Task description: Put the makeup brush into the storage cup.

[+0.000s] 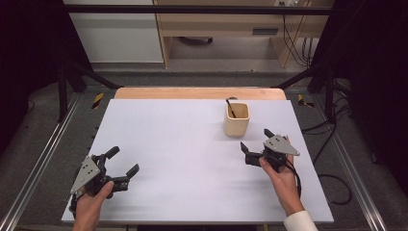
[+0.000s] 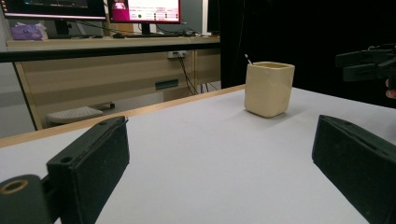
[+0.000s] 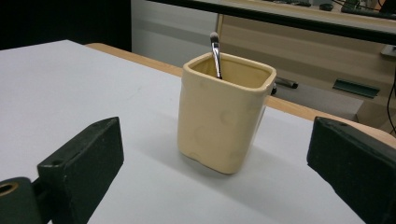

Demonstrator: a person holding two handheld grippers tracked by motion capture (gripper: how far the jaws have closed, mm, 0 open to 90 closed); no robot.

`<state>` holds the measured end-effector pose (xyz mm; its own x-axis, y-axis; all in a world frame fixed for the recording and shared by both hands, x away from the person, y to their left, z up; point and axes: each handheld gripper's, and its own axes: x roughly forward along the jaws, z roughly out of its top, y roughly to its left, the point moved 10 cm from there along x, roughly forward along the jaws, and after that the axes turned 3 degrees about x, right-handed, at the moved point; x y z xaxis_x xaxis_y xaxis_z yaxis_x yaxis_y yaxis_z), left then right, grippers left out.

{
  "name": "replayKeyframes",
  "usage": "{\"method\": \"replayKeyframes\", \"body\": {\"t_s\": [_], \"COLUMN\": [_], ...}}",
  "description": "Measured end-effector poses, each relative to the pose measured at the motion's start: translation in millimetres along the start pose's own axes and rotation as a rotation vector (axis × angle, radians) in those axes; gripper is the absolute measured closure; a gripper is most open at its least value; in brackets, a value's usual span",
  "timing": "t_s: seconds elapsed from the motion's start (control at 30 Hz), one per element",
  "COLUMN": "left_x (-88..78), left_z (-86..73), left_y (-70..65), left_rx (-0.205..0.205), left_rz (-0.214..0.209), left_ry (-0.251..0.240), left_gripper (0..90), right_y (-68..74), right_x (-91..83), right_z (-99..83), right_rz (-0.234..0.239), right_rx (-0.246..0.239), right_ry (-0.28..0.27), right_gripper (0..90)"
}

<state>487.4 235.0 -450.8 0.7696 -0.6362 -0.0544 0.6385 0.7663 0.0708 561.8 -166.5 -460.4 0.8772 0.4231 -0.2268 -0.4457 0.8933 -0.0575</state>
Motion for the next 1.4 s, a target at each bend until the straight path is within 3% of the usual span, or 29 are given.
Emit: {"method": "replayKeyframes", "body": {"t_s": [0.43,1.4], "left_x": [0.1,0.5], "left_z": [-0.1,-1.1], "left_y": [-0.5,-2.6], "left_rx": [0.000,0.008], "left_rz": [-0.001,-0.008], "left_ry": [0.001,0.007], "left_gripper": [3.7,3.7], "right_y": [-2.5,-16.1], "right_x": [-9.8,-45.1], "right_z": [-8.8,-20.8], "right_rz": [0.001,0.009], "right_rx": [-0.025,-0.004], "right_ry": [-0.007,-0.029], "right_gripper": [3.4,3.1]}}
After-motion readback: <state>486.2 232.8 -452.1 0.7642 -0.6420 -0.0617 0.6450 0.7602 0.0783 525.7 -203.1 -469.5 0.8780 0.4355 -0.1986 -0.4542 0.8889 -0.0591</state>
